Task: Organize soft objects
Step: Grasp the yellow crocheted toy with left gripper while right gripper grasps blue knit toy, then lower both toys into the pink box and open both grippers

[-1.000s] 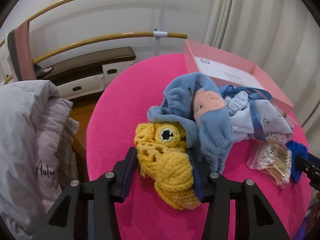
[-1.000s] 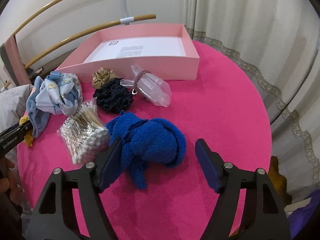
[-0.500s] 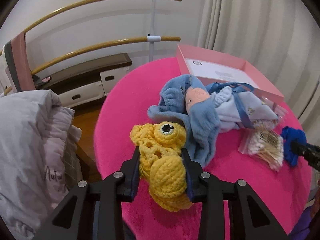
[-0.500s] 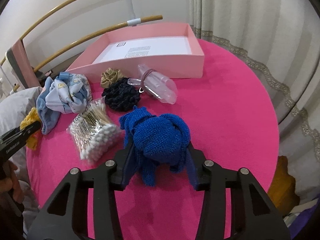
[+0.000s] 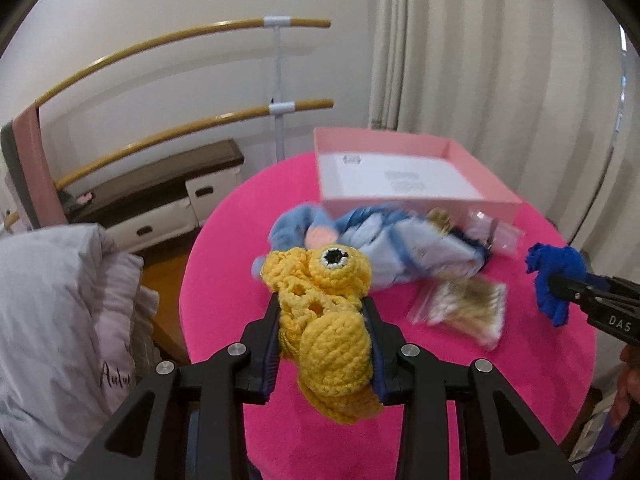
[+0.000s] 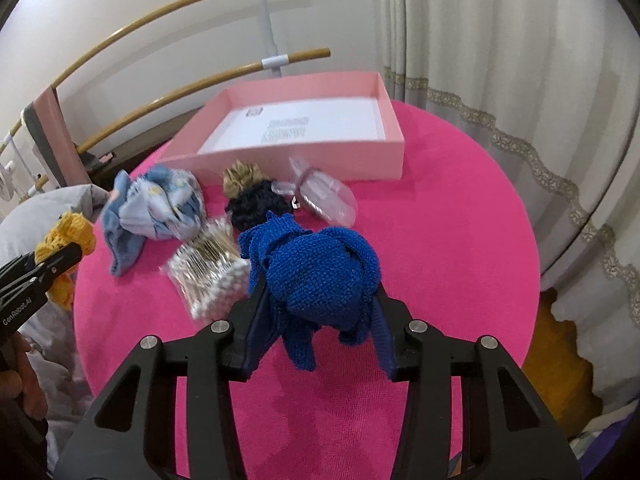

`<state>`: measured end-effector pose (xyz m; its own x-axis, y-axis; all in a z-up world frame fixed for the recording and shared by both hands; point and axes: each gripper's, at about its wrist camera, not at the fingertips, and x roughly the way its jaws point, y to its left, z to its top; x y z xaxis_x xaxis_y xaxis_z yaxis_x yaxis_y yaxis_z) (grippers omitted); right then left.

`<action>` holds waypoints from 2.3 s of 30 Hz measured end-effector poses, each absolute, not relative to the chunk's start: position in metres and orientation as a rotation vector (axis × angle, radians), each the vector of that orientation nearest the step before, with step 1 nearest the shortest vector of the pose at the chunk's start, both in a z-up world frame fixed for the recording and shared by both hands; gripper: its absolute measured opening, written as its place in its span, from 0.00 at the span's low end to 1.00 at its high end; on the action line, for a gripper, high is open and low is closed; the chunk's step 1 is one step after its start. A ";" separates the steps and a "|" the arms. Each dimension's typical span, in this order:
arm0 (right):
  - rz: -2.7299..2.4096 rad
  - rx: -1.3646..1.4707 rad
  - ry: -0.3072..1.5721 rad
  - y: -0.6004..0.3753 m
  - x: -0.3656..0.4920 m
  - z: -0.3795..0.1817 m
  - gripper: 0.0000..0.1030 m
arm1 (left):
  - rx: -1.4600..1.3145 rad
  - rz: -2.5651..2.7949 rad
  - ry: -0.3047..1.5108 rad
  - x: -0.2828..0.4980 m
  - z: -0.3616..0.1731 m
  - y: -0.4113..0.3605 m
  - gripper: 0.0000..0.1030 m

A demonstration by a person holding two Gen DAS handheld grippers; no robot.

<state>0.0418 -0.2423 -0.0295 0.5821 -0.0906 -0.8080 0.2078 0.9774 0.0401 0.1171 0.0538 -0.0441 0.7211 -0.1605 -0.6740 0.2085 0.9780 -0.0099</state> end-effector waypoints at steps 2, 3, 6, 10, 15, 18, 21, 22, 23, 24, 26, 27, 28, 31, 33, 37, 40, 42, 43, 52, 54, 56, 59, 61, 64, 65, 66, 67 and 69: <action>-0.166 0.132 0.920 -0.242 0.046 -0.021 0.41 | 0.077 -0.207 0.717 0.119 -0.031 0.048 0.32; -0.159 0.131 0.913 -0.242 0.049 -0.017 0.41 | 0.080 -0.209 0.709 0.121 -0.026 0.045 0.32; -0.148 0.121 0.887 -0.241 0.060 -0.002 0.41 | 0.090 -0.217 0.684 0.129 -0.010 0.034 0.32; -0.120 0.115 0.857 -0.242 0.082 0.017 0.41 | 0.087 -0.231 0.671 0.150 0.008 0.023 0.32; -0.099 0.112 0.826 -0.253 0.131 0.037 0.41 | 0.090 -0.243 0.656 0.197 0.030 0.000 0.32; -0.101 0.108 0.825 -0.263 0.170 0.043 0.41 | 0.099 -0.248 0.665 0.236 0.038 -0.018 0.32; -0.105 0.114 0.842 -0.274 0.208 0.040 0.41 | 0.116 -0.244 0.675 0.273 0.040 -0.038 0.32; -0.107 0.115 0.850 -0.278 0.219 0.038 0.41 | 0.119 -0.245 0.680 0.286 0.040 -0.045 0.32; -0.105 0.119 0.860 -0.281 0.229 0.035 0.41 | 0.123 -0.240 0.682 0.297 0.039 -0.051 0.32; -0.106 0.125 0.876 -0.285 0.244 0.030 0.41 | 0.127 -0.238 0.687 0.306 0.038 -0.057 0.32; -0.108 0.130 0.896 -0.289 0.261 0.022 0.41 | 0.130 -0.234 0.709 0.333 0.032 -0.069 0.32; -0.109 0.134 0.913 -0.293 0.273 0.016 0.42 | 0.132 -0.233 0.721 0.346 0.029 -0.076 0.32; -0.110 0.134 0.922 -0.295 0.280 0.013 0.42 | 0.137 -0.230 0.731 0.356 0.026 -0.082 0.32; -0.114 0.140 0.966 -0.302 0.305 -0.004 0.42 | 0.149 -0.227 0.775 0.397 0.013 -0.102 0.32; -0.121 0.139 0.993 -0.306 0.318 -0.016 0.42 | 0.152 -0.225 0.798 0.428 0.007 -0.113 0.32; -0.131 0.153 1.046 -0.315 0.336 -0.042 0.43 | 0.160 -0.220 0.838 0.476 -0.005 -0.133 0.32; -0.142 0.158 1.073 -0.321 0.342 -0.057 0.47 | 0.158 -0.218 0.871 0.506 -0.016 -0.143 0.33; -0.147 0.157 1.088 -0.324 0.343 -0.066 0.50 | 0.159 -0.221 0.887 0.521 -0.023 -0.144 0.34; -0.149 0.156 1.091 -0.325 0.343 -0.069 0.54 | 0.161 -0.223 0.891 0.525 -0.026 -0.144 0.35; -0.212 0.183 1.042 -0.334 0.331 -0.059 1.00 | 0.142 -0.166 0.866 0.528 -0.018 -0.129 0.74; -0.228 0.193 1.028 -0.334 0.324 -0.051 1.00 | 0.139 -0.139 0.838 0.525 -0.011 -0.126 0.88; -0.247 0.186 1.014 -0.331 0.318 -0.042 1.00 | 0.117 -0.155 0.806 0.516 -0.001 -0.123 0.96; -0.260 0.179 0.976 -0.320 0.302 -0.026 1.00 | 0.122 -0.161 0.768 0.502 0.011 -0.122 0.98; -0.275 0.171 0.947 -0.313 0.290 -0.015 1.00 | 0.122 -0.168 0.744 0.486 0.020 -0.116 0.99; -0.280 0.171 0.895 -0.303 0.268 0.005 1.00 | 0.106 -0.194 0.682 0.464 0.035 -0.113 1.00; -0.284 0.170 0.876 -0.299 0.260 0.011 1.00 | 0.109 -0.195 0.658 0.454 0.041 -0.113 1.00; -0.285 0.171 0.855 -0.295 0.250 0.019 1.00 | 0.112 -0.193 0.640 0.447 0.046 -0.113 1.00; -0.285 0.171 0.834 -0.292 0.241 0.026 1.00 | 0.113 -0.188 0.618 0.439 0.050 -0.111 1.00; -0.288 0.165 0.774 -0.287 0.219 0.043 1.00 | 0.098 -0.191 0.572 0.419 0.060 -0.110 1.00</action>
